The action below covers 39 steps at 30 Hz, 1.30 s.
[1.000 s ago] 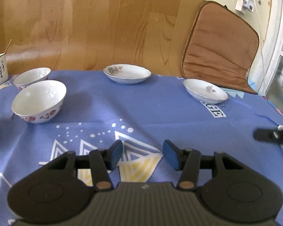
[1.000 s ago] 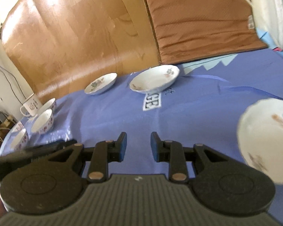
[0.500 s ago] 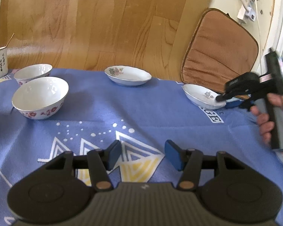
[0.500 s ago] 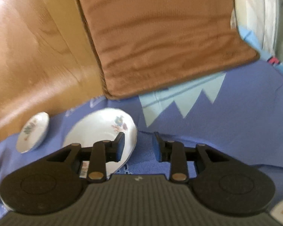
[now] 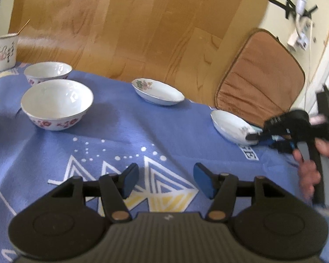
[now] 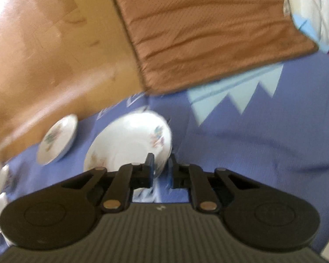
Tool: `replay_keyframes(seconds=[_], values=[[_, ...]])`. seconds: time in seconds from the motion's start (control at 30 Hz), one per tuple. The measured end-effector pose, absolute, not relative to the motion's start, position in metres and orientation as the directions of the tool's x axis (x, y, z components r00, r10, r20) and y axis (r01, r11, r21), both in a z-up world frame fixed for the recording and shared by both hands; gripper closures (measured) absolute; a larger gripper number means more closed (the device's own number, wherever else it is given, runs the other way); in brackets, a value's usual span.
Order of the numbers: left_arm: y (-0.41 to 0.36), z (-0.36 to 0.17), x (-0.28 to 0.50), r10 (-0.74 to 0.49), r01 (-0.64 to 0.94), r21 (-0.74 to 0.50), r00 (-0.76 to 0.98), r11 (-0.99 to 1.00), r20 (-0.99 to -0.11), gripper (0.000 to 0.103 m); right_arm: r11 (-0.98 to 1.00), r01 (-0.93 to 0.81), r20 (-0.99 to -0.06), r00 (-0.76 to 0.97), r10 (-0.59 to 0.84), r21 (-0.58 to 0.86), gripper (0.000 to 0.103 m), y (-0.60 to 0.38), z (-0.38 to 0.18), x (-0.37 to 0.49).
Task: Organize plates and bowls
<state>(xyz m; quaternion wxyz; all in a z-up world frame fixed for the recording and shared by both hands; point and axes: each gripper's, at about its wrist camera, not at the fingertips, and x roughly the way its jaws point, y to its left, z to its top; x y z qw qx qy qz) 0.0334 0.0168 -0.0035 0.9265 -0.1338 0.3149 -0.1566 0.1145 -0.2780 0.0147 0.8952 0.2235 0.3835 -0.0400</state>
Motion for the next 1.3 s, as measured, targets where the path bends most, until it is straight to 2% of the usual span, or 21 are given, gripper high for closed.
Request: replay_keyframes(seconds=[0.2,0.43,0.77,0.9,1.0,1.3], values=[[0.024,-0.004,0.035,-0.386,0.188,-0.388,0.755,0.902,-0.53,0.041,0.873,0.136,-0.697,0.664,0.271,0.468,0.089,-0.256,0.014,0.07],[0.025,-0.004,0.033,-0.388,0.19,-0.389,0.756,0.901,-0.527,0.038,0.888,-0.008,-0.688,0.63,0.361,0.459,0.089,-0.222,0.015,0.021],[0.026,-0.005,0.031,-0.407,0.205,-0.4,0.747,0.893,-0.526,0.038,0.887,-0.131,-0.658,0.624,0.421,0.444,0.089,-0.216,0.02,-0.013],[0.024,-0.004,0.031,-0.414,0.217,-0.396,0.744,0.892,-0.525,0.038,0.905,-0.187,-0.657,0.633,0.409,0.383,0.088,-0.207,0.02,-0.026],[0.023,-0.004,0.031,-0.417,0.223,-0.393,0.74,0.892,-0.528,0.038,0.916,-0.158,-0.666,0.642,0.379,0.369,0.084,-0.208,0.015,-0.025],[0.021,-0.004,0.031,-0.466,0.27,-0.409,0.713,0.872,-0.523,0.038,0.897,-0.105,-0.634,0.673,0.382,0.429,0.084,-0.215,0.011,-0.03]])
